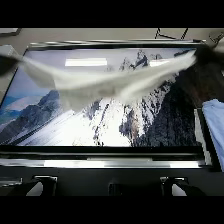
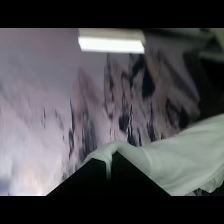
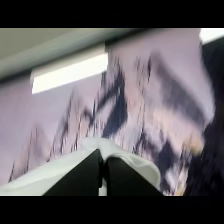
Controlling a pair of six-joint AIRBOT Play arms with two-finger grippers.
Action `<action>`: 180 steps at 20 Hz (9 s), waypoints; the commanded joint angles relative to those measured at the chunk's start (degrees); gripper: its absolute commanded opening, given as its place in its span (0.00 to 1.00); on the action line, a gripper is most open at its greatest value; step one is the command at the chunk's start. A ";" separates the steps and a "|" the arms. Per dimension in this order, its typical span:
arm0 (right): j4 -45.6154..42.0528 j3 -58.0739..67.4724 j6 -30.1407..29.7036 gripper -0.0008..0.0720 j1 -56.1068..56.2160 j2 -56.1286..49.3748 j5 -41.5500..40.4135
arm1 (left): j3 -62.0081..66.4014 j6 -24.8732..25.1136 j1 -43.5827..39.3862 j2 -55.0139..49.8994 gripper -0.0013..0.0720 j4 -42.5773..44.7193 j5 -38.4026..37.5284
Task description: Fold the clothes and pants, and hang the long-sleeved shirts on hangers.
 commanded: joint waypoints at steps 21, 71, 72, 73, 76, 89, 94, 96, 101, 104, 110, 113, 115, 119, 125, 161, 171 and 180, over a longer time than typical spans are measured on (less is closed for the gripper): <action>-37.31 20.46 10.19 0.06 0.07 17.31 18.01 | 23.50 -13.97 -0.02 6.56 0.04 20.35 -8.72; 12.11 -50.40 15.13 0.06 0.02 -1.22 -0.24 | -40.59 4.15 3.30 -8.11 0.04 -0.59 -2.23; 9.09 -46.60 17.77 0.06 0.02 -1.36 -3.45 | -40.81 4.13 3.30 -8.33 0.04 1.09 -2.29; 4.79 -43.17 21.84 0.06 0.02 -1.64 -6.47 | -41.31 4.13 3.30 -8.52 0.04 2.25 -2.34; 0.20 -40.02 28.17 0.06 0.02 -3.06 -4.68 | -44.76 4.07 2.99 -9.75 0.04 2.23 -2.32; 18.84 -57.68 3.06 0.88 6.19 -4.63 19.71 | -48.28 4.17 1.77 -9.81 0.04 1.81 -2.49; 21.53 -57.51 9.14 0.52 15.98 -4.79 5.03 | -46.34 4.17 1.92 -7.54 0.04 0.13 -2.69; 20.68 -54.14 6.29 0.06 15.37 -4.74 9.20 | -41.42 4.15 2.01 -6.49 0.04 -0.74 -3.50; 4.61 -21.59 2.93 0.05 9.31 -0.74 20.94 | -8.98 4.07 2.03 -4.98 0.04 -2.03 -3.08; -0.11 6.45 -0.17 0.05 5.84 4.37 15.65 | 15.56 2.51 2.03 -4.33 0.04 -2.89 1.68; -2.80 24.46 0.02 0.05 5.79 15.26 7.67 | 26.58 2.01 2.01 6.21 0.04 -2.47 11.65; -2.62 24.46 0.07 0.06 5.79 16.76 6.45 | 22.69 2.01 2.01 10.82 0.04 0.46 24.44; -2.56 24.46 1.07 0.06 5.79 16.11 6.34 | 22.71 2.01 2.01 10.91 0.04 3.48 28.02; -2.14 24.41 5.97 0.06 5.88 10.34 17.88 | 20.70 1.99 2.03 8.15 0.04 9.77 21.73; 2.03 7.76 6.67 0.06 5.90 -9.84 24.13 | 1.14 2.25 1.49 -2.32 0.04 11.06 15.91; -2.71 -26.27 0.87 0.78 -14.10 -17.46 38.93 | -63.67 4.09 -0.44 -14.47 0.54 -3.80 2.69; 6.21 -26.32 -3.19 0.78 -14.10 -24.48 34.21 | -63.41 4.74 -1.79 -13.07 0.04 -3.56 0.59; 9.29 -29.42 -2.97 0.74 -14.08 -29.16 31.06 | -62.77 4.55 -1.68 -11.76 0.04 -3.76 0.22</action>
